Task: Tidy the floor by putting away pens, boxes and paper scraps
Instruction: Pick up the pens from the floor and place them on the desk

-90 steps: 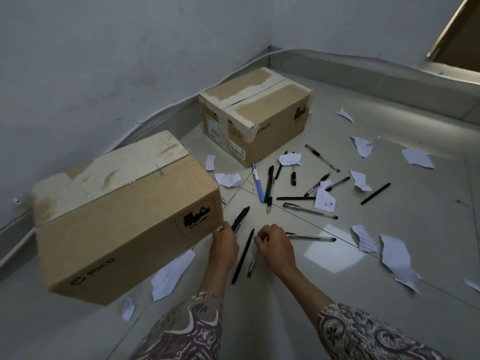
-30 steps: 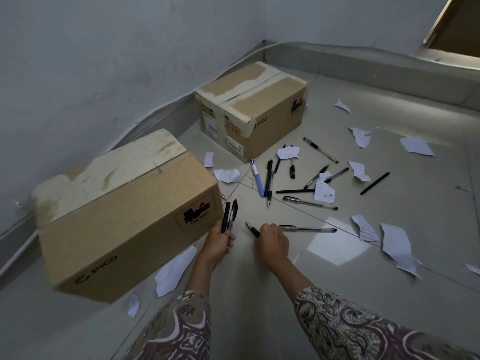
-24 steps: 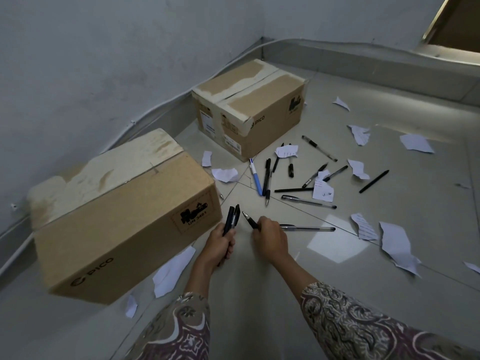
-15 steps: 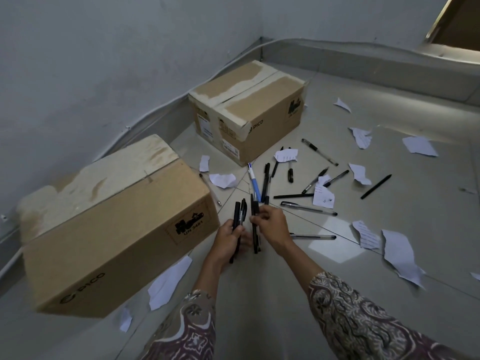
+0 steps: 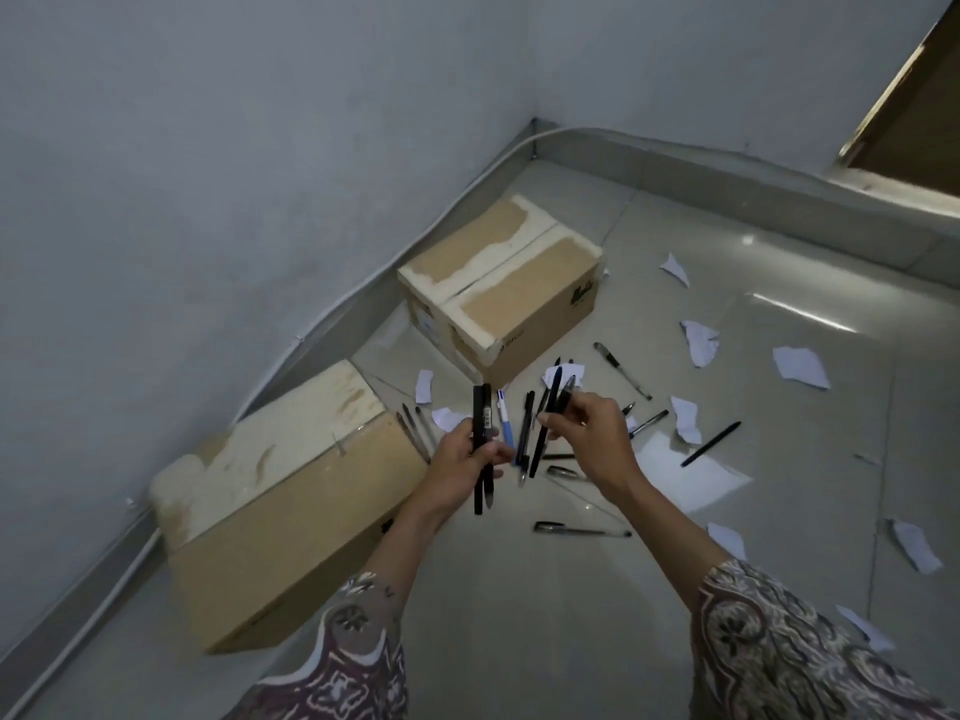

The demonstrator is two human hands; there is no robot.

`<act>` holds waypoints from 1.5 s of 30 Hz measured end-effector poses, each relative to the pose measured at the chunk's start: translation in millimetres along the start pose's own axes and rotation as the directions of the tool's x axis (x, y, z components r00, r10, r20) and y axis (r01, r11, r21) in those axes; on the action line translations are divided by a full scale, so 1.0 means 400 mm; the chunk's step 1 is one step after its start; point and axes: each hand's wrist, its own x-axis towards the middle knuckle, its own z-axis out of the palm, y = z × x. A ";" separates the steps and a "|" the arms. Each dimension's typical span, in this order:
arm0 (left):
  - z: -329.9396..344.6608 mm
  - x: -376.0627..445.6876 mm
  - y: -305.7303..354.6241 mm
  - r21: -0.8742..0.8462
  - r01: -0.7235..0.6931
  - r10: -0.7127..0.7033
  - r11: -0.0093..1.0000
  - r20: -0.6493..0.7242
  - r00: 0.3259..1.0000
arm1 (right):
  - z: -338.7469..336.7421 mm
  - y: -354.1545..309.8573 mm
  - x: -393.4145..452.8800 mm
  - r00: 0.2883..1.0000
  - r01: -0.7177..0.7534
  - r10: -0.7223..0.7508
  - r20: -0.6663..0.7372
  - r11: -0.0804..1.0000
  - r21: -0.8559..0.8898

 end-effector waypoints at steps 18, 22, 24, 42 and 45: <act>0.270 -0.368 1.045 0.200 -0.197 0.178 0.960 0.107 0.978 | -0.677 -0.820 -0.257 0.981 0.072 -0.050 -0.188 0.991 0.117; 0.387 -0.424 1.223 0.227 -0.269 0.229 0.936 0.188 0.955 | -0.848 -0.931 -0.333 0.958 0.097 -0.055 -0.282 0.986 0.137; 0.453 -0.450 1.298 0.243 -0.307 0.250 0.920 0.238 0.939 | -0.938 -0.971 -0.361 0.943 0.102 -0.052 -0.329 0.985 0.137; 0.949 -0.487 1.638 0.138 -0.577 0.350 0.805 0.675 0.650 | -1.485 -1.064 -0.483 0.667 0.193 0.007 -0.745 0.964 0.181; 1.029 -0.473 1.668 0.130 -0.612 0.371 0.780 0.691 0.621 | -1.553 -1.042 -0.485 0.605 0.174 0.024 -0.796 0.972 0.161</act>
